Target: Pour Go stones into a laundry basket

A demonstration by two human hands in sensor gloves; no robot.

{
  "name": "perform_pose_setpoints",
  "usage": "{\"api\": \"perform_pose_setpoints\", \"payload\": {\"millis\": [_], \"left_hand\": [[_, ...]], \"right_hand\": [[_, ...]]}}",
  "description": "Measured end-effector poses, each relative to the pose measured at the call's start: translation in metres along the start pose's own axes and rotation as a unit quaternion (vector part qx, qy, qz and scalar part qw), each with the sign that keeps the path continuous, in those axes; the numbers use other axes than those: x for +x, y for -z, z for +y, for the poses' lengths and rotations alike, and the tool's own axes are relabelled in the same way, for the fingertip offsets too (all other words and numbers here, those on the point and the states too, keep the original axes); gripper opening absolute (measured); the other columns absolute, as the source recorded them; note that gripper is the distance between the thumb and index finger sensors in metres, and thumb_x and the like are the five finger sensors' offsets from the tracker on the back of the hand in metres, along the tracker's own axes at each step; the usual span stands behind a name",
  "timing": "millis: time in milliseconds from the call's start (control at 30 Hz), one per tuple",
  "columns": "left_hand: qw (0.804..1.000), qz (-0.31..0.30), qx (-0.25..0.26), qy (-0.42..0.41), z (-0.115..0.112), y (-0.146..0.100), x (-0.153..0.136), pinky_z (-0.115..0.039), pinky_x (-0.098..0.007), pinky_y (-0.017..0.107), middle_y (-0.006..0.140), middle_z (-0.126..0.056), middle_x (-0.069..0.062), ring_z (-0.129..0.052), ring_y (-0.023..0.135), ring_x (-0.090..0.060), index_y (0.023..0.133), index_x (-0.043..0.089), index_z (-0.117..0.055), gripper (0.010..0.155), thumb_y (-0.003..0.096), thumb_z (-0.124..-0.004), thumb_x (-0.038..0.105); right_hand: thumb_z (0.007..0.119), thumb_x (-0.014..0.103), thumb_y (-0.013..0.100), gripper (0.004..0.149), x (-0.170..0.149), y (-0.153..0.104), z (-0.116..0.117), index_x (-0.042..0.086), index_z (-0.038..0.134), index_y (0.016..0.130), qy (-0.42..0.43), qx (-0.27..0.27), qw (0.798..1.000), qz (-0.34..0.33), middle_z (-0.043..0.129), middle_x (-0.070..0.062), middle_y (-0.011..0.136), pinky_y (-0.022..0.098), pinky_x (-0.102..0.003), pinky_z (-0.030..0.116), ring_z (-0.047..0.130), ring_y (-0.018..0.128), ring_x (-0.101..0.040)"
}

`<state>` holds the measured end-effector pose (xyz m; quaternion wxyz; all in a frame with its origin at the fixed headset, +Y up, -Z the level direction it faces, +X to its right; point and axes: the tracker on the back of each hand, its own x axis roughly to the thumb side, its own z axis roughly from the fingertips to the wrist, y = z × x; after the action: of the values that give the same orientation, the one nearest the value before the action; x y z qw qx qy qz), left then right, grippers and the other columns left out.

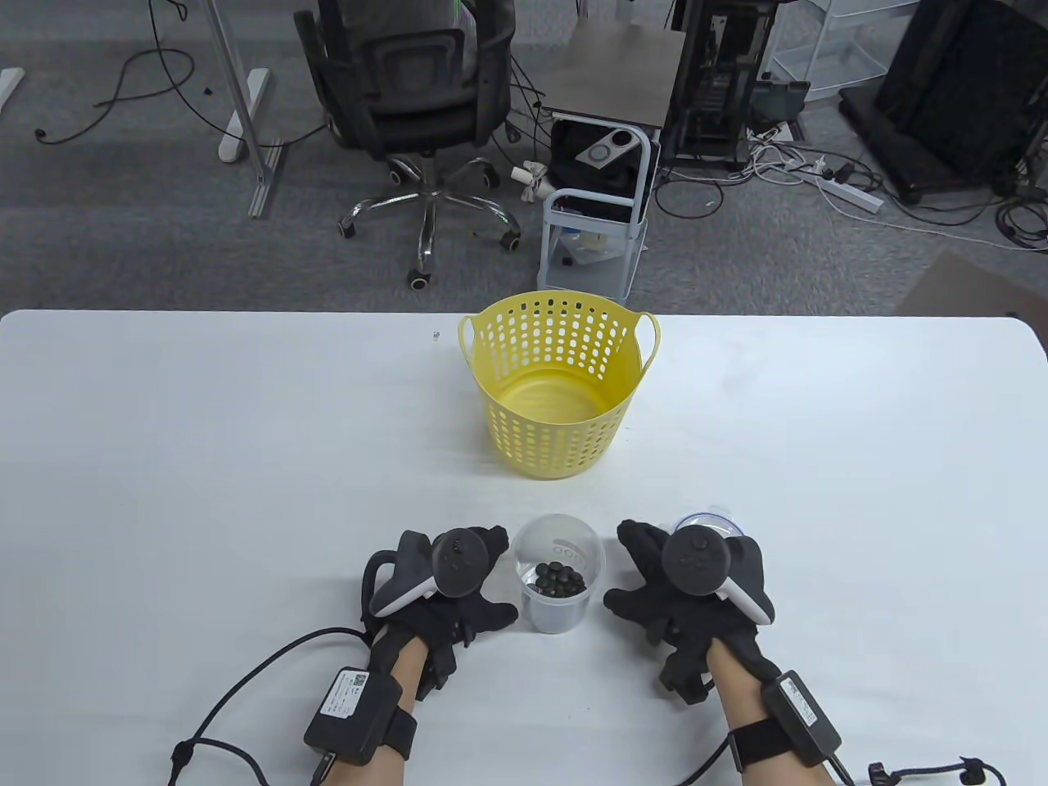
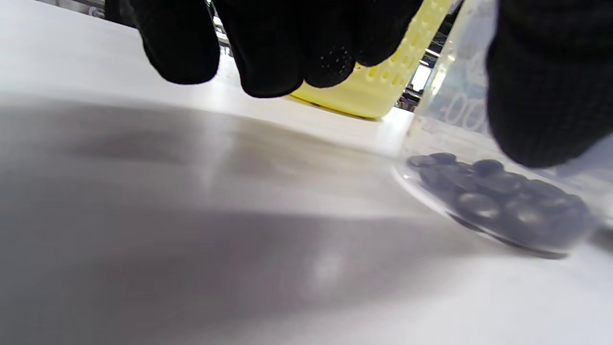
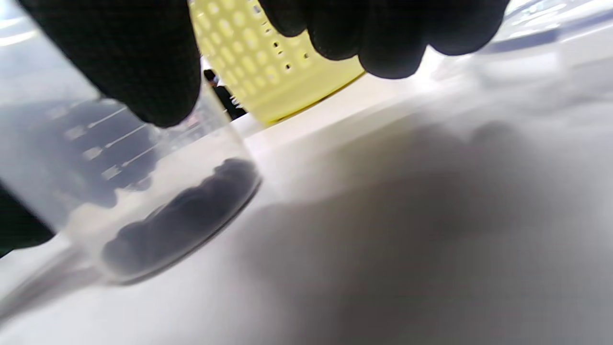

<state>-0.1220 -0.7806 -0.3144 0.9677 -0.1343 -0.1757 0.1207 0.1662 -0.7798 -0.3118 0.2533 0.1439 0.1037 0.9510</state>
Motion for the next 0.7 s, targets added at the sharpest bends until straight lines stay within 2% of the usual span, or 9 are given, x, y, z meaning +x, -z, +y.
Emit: {"api": "perform_pose_setpoints", "payload": {"millis": [333,567,700], "left_hand": [[0.999,-0.043,0.006,-0.015,-0.006,0.002,0.016,-0.07,-0.055,0.07,0.117,-0.059,0.001,-0.076,0.104,-0.026,0.108,0.03,-0.039,0.113,0.0225,-0.096,0.075],[0.997,-0.056,0.029,-0.047,-0.004,0.001,0.017,-0.073,-0.053,0.069,0.115,-0.065,-0.001,-0.083,0.103,-0.024,0.108,0.026,-0.04,0.113,0.023,-0.095,0.076],[0.996,-0.062,0.046,-0.054,0.0,-0.001,0.018,-0.073,-0.054,0.069,0.115,-0.063,-0.001,-0.081,0.103,-0.025,0.108,0.026,-0.038,0.115,0.0224,-0.094,0.078]], "right_hand": [[0.098,0.051,0.036,0.098,0.02,0.002,0.018,0.013,0.04,0.105,0.035,0.023,0.997,-0.058,0.055,-0.018,0.11,0.067,-0.06,0.065,0.074,0.092,-0.047],[0.098,0.05,0.037,0.098,0.022,0.001,0.015,0.01,0.039,0.105,0.071,0.016,0.995,-0.069,0.055,-0.02,0.109,0.066,-0.061,0.065,0.075,0.091,-0.047],[0.098,0.051,0.037,0.098,0.024,-0.002,0.01,0.011,0.04,0.105,0.087,0.004,0.993,-0.079,0.055,-0.021,0.109,0.066,-0.062,0.064,0.075,0.091,-0.047]]}}
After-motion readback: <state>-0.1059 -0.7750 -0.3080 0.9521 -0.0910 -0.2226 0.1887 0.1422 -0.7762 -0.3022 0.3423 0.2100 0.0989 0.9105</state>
